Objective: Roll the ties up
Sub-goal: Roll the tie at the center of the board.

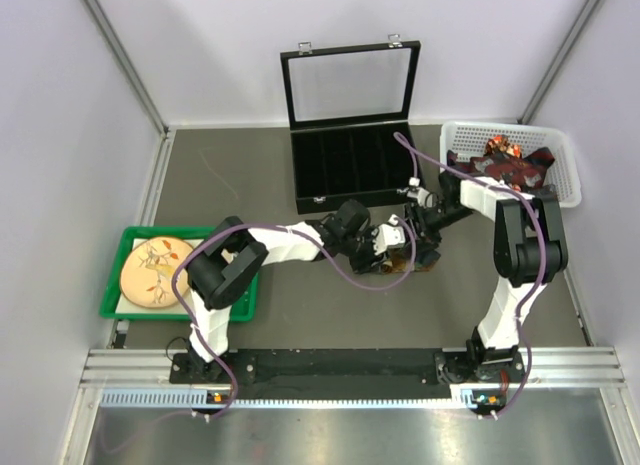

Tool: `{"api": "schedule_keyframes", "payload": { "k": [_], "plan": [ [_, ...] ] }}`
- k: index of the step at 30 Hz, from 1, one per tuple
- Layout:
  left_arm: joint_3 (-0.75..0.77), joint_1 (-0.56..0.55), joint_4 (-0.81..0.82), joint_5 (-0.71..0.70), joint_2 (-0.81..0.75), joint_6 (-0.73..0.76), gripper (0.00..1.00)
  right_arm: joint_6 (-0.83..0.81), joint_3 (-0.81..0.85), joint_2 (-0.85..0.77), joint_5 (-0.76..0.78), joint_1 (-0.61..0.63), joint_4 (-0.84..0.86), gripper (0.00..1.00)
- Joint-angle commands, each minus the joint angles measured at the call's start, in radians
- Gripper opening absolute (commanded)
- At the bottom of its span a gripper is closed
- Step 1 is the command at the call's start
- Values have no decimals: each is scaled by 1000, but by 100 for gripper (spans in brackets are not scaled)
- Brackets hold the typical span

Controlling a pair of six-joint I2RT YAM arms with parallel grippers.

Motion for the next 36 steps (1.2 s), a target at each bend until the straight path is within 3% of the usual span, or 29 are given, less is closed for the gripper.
{"api": "schedule_keyframes", "payload": {
  "k": [1, 8, 11, 14, 21, 30, 36],
  "plan": [
    [38, 1, -280, -125, 52, 45, 24, 54, -44, -41, -172, 24, 68, 53],
    [84, -14, -284, -145, 81, 43, 32, 118, -64, 14, -153, 77, 144, 49],
    [87, -22, -286, -150, 91, 51, 34, 143, -58, 31, -126, 84, 181, 42],
    [84, -22, -280, -141, 91, 51, 40, 135, -57, 46, -64, 83, 161, 0],
    [-43, 32, -92, -1, -12, 31, 64, 118, -74, 48, 93, 37, 132, 0],
    [-141, 76, 324, 239, -15, -139, 72, 104, -58, 46, 229, 26, 114, 0],
    [-151, 70, 628, 299, 47, -256, 78, 98, -46, 51, 277, 26, 104, 0]
  ]
}}
